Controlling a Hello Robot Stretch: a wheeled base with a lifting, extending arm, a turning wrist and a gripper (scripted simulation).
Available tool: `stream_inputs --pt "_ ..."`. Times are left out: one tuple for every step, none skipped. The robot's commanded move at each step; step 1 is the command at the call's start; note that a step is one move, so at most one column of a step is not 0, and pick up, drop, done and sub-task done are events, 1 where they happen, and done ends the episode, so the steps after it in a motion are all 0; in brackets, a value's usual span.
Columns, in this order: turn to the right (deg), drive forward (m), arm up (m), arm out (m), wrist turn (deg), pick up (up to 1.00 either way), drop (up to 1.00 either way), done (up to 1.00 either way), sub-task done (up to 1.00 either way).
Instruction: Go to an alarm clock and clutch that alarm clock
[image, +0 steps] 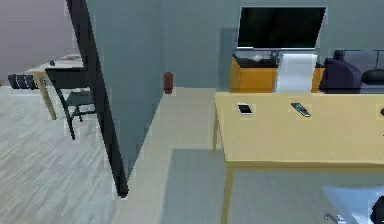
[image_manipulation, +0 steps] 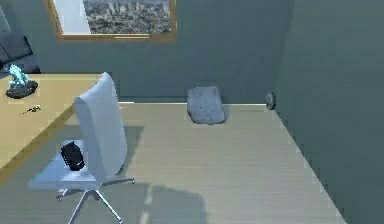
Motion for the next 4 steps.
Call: stream_inputs --pt "-30.0 0.0 0.0 0.0 0.0 0.0 0.0 0.0 0.0" --pt "-3.0 0.0 0.0 0.0 0.0 0.0 0.0 0.0 0.0" --pt "0.0 0.95 0.0 0.0 0.0 0.0 0.0 0.0 0.0" --pt "-45.0 0.0 0.0 0.0 0.0 0.0 0.0 0.0 0.0"
